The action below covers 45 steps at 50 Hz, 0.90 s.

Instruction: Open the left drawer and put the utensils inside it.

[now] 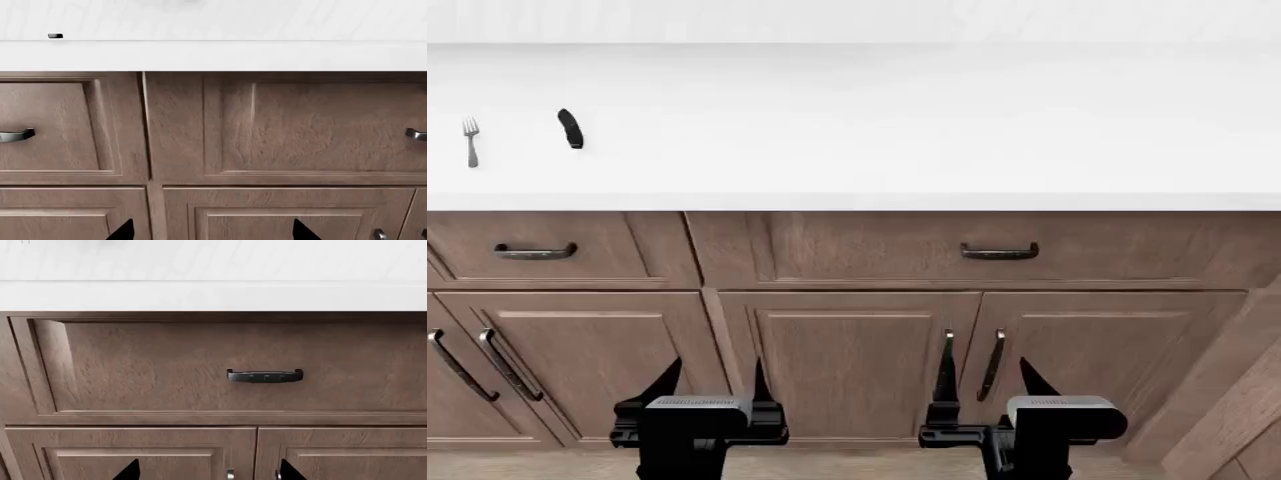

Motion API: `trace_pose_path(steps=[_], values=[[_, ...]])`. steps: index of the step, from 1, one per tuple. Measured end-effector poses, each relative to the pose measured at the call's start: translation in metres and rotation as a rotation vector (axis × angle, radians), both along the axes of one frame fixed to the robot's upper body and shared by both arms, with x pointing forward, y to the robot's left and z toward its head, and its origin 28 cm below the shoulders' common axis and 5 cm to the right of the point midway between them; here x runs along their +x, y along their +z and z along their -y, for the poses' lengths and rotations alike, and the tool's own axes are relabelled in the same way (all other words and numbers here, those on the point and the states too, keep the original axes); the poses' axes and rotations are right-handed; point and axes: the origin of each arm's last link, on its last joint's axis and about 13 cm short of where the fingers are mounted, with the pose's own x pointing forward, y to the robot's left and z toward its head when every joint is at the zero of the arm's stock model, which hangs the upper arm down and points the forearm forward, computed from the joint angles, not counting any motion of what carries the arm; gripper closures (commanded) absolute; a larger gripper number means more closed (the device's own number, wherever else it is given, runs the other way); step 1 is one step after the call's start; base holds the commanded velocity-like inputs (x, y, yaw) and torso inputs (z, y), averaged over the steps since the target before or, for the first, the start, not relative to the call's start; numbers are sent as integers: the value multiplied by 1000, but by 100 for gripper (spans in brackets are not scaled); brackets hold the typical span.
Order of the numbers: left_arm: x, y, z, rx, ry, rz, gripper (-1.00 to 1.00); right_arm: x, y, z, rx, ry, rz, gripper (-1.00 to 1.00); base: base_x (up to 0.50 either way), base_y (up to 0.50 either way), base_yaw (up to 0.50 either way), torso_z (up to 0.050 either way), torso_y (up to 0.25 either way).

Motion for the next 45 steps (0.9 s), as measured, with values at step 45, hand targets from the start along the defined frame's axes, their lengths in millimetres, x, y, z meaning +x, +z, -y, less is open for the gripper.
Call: trace_pose_path(steps=[45], values=[[-2, 1, 0, -5, -1, -10, -100, 1, 2, 0, -52, -4, -4, -100, -40, 398, 0, 0, 0]])
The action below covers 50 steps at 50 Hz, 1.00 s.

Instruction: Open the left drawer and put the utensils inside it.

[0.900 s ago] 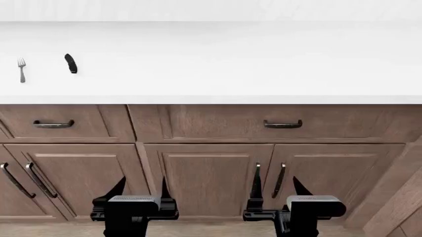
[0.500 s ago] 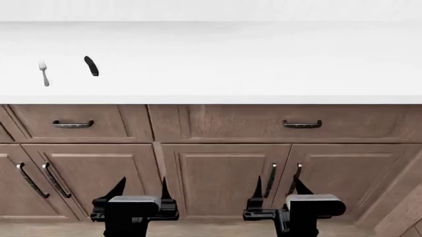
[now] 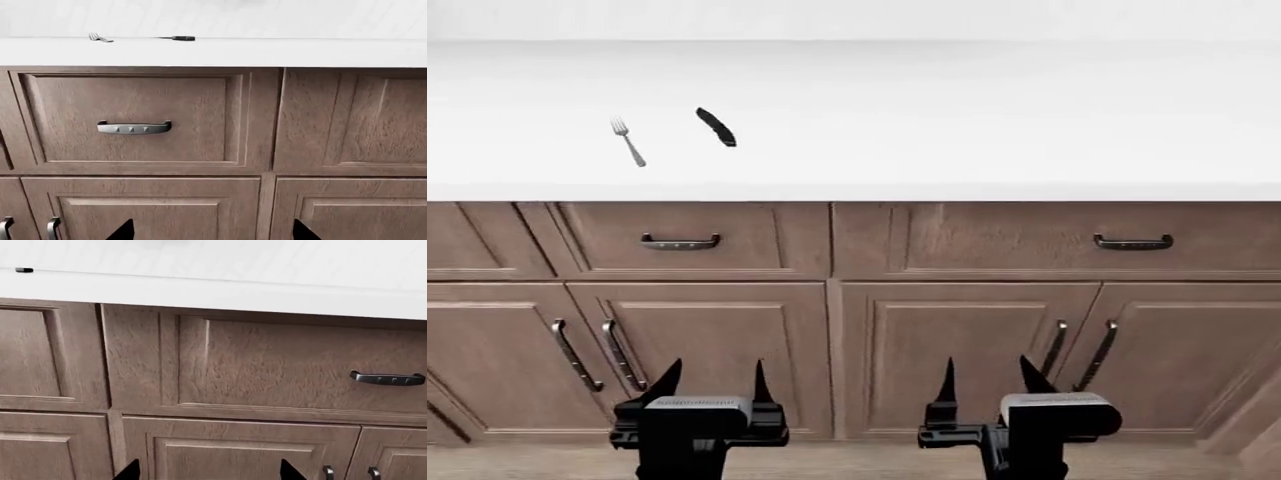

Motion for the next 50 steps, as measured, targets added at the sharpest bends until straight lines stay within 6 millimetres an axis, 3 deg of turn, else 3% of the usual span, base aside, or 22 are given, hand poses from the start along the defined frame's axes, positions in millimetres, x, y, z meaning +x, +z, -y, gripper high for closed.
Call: trace_pose_path(steps=[15, 18, 22, 28, 33, 40, 50], values=[[0, 5, -3, -6, 14, 13, -100, -1, 0, 0, -1, -1, 4, -100, 0, 500, 0, 0, 0], [1, 18, -7, -15, 38, 46, -100, -1, 0, 0, 0, -1, 4, -100, 9, 500, 0, 0, 0], [-1, 50, -15, -34, 82, 132, -100, -1, 0, 0, 2, -1, 5, -100, 30, 500, 0, 0, 0], [-21, 94, -36, -68, 169, 262, -100, -1, 0, 0, 5, 0, 8, -100, 51, 500, 0, 0, 0], [-40, 119, -50, -77, 228, 343, -100, -1, 0, 0, 9, 4, 10, -100, 245, 496, 0, 0, 0], [-60, 141, -58, -59, 269, 416, -100, -2, 1, 0, 12, 11, 16, -100, 404, 450, 0, 0, 0], [-75, 155, -62, -48, 292, 469, -100, -2, 1, 0, 12, 14, 22, -100, 367, 466, 0, 0, 0]])
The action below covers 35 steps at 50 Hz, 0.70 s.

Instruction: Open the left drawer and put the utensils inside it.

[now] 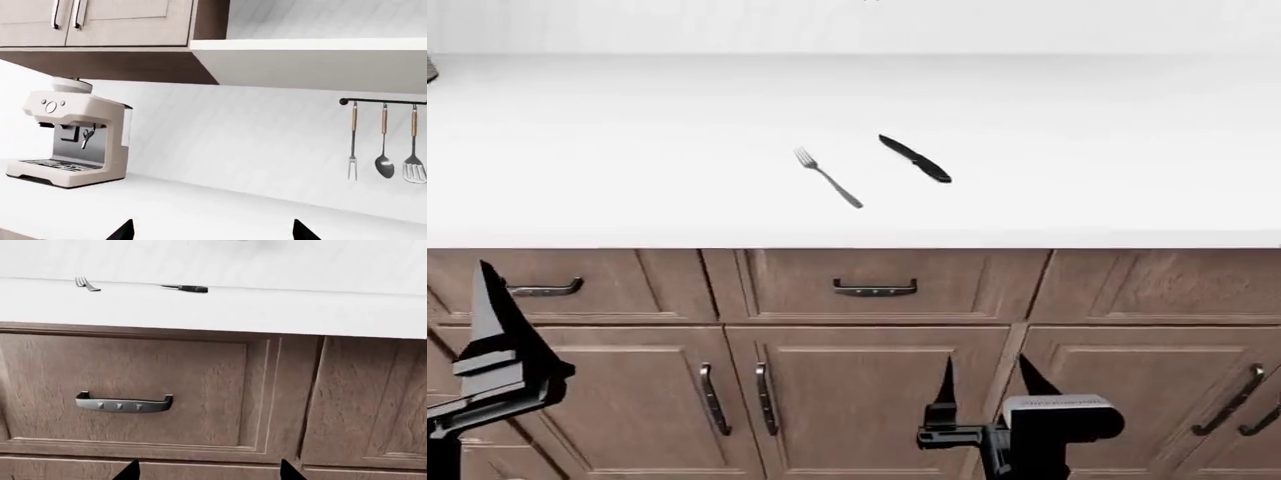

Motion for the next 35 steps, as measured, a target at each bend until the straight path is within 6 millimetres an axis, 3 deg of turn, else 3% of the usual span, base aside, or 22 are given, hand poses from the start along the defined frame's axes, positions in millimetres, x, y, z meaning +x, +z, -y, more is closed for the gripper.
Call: trace_pose_path(steps=[7, 14, 35], values=[[-5, 5, -1, 0, 6, 19, -100, 0, 0, 0, -2, -1, -2, -100, 223, 494, 0, 0, 0], [-7, 7, -2, -3, 8, 27, -100, 1, 0, 0, 63, 2, -13, -100, 0, 0, 0, 0, 0], [-8, 7, -1, -9, 0, 26, -100, 25, 5, -15, 925, 154, -187, -100, 0, 0, 0, 0, 0]])
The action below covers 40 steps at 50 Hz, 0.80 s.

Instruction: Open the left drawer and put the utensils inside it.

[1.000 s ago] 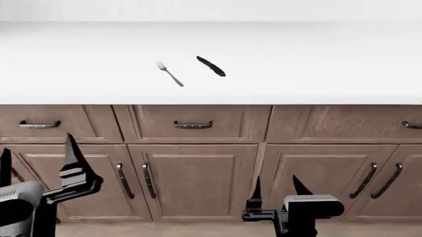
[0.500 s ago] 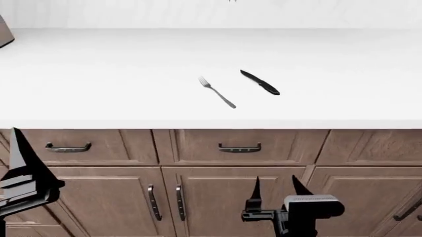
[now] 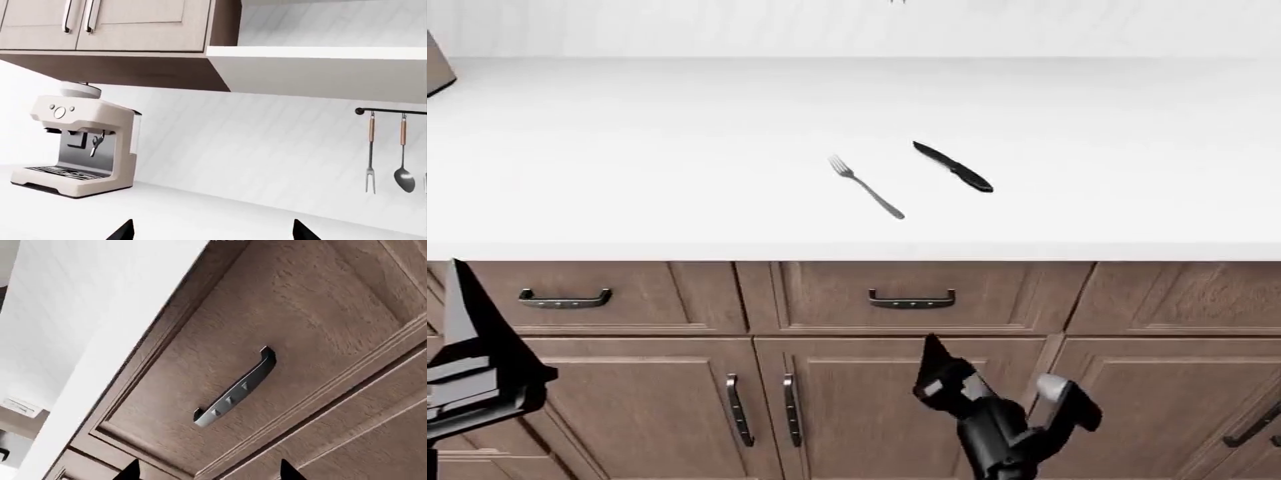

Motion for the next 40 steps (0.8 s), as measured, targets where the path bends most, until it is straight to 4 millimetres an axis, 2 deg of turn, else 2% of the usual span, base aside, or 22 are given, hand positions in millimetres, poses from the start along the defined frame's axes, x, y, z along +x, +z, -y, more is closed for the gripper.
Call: trace_pose_path(steps=[7, 15, 30, 40], values=[[0, 0, 0, -1, -1, -1, -100, 19, -2, -3, 194, 23, -33, -100, 0, 0, 0, 0, 0], [0, -1, 0, -2, 0, -2, -100, 44, -6, -3, 324, 39, -56, -100, 0, 0, 0, 0, 0], [0, -1, -1, -4, 2, -4, -100, 84, -17, -3, 414, 72, -131, -100, 0, 0, 0, 0, 0], [0, -1, -1, -4, 3, -3, -100, 96, -18, -7, 426, 108, -165, -100, 0, 0, 0, 0, 0]])
